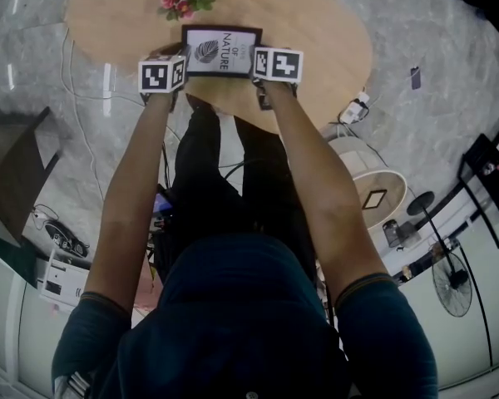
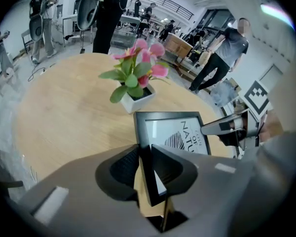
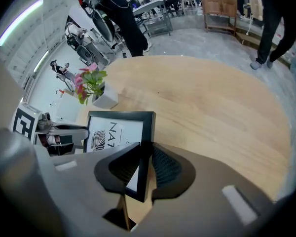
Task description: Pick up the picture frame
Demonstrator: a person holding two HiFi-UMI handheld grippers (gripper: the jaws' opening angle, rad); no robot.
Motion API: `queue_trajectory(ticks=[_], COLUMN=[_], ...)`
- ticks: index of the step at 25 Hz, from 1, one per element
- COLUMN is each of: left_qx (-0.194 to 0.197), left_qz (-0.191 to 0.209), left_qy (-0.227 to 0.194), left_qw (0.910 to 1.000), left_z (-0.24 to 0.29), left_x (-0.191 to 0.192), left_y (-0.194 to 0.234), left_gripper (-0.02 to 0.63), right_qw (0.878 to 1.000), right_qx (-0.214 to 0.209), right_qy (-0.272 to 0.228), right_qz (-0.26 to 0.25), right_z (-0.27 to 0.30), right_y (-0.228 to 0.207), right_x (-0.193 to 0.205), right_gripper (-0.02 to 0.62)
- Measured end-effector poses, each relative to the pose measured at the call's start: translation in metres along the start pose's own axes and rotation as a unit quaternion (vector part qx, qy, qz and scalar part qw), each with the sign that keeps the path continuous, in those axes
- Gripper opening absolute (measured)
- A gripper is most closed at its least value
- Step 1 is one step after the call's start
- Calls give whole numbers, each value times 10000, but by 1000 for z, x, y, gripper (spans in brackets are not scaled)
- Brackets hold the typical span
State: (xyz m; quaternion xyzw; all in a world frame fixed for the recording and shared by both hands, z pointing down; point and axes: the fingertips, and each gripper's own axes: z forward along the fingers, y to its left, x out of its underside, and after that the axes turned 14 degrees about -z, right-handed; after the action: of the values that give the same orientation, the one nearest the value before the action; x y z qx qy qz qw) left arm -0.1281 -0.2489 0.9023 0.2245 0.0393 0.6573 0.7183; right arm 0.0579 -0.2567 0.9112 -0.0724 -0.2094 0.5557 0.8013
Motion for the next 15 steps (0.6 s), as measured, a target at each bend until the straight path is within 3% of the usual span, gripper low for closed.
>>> queue_trajectory(ticks=[8,15], left_qx=[208,433], left_qz=[394,683], left_qy=[-776,-1691], left_qw=[9960,9823], left_z=[-82,-181], left_x=[-50,-103], left_y=[-40,-79], left_gripper=[75,74], right_qw=[9952,9775], right_qx=[235,529], right_qy=[-939,-1986], right_qz=[-130,-467], right_z=[-87,-190], right_y=[24,60], right_x=[-46,-101], right_gripper=[84,83])
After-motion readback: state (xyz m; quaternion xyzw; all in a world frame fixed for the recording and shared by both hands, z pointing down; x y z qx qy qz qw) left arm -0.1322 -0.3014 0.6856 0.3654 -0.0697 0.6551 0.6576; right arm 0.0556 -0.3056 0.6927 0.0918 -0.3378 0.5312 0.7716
